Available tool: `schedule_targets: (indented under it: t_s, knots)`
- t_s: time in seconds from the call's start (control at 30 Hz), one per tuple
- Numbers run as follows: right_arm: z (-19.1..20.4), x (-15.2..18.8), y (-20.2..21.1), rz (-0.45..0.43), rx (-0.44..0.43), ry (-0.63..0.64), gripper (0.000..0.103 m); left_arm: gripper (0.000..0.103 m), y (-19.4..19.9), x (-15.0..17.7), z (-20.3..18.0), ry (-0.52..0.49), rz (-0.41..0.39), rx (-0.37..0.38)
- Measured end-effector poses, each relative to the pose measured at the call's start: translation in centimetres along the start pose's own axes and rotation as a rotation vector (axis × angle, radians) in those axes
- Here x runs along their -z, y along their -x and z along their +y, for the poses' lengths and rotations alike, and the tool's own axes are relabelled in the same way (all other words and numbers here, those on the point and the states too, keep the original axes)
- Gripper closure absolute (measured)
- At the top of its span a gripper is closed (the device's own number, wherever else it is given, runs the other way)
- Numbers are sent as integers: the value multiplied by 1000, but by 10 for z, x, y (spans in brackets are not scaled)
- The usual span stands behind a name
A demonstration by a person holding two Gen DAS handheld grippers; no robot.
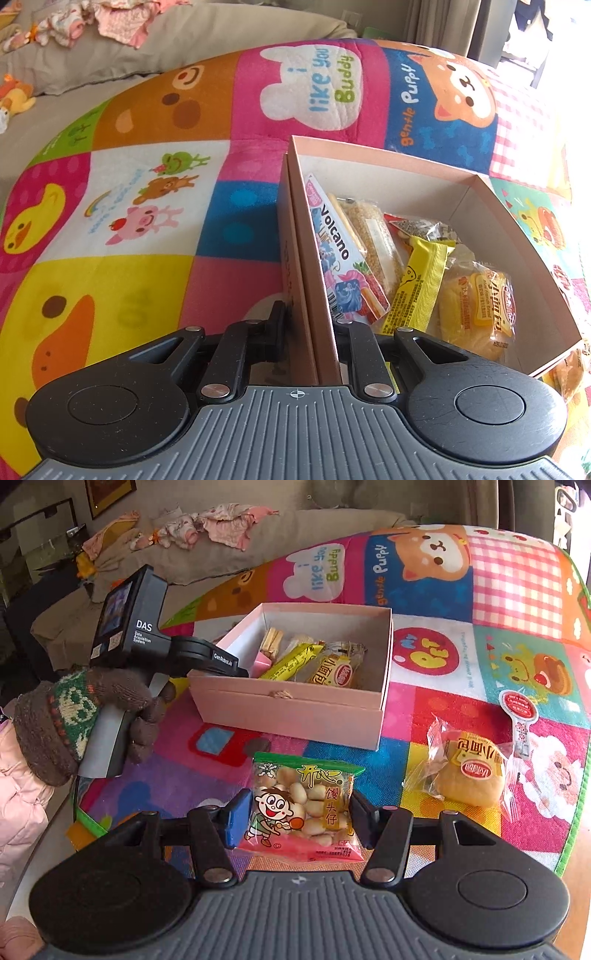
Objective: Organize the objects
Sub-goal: 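Drop the peanut snack packet into the pink box and open the right tool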
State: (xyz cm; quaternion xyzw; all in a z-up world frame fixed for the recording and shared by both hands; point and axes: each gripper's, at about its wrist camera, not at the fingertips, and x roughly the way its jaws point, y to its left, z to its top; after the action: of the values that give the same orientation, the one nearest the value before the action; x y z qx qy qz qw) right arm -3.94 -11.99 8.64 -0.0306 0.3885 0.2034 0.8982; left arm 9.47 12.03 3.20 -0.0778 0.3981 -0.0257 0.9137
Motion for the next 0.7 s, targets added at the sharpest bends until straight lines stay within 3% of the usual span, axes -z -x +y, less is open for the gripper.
schedule_targets:
  t_s: [0.17,0.37,0.53,0.63,0.7]
  knots:
    - [6,-43,-7,-55,12,40,47,86,1,3,-1,-2,-15,-3]
    - [6,-112,-67,-57,39,44,47,86,2,3,1,3,-18,7]
    - [-3,-158,-136,11,14,-75,47,85,2,2,2,9,-15,9]
    - [-5,-170,-166,21,11,-121,47,85,3,3,2,17,-18,11]
    - [-11,-174,-180,40,-41,-167,41,85,2,3,3,20,-18,12]
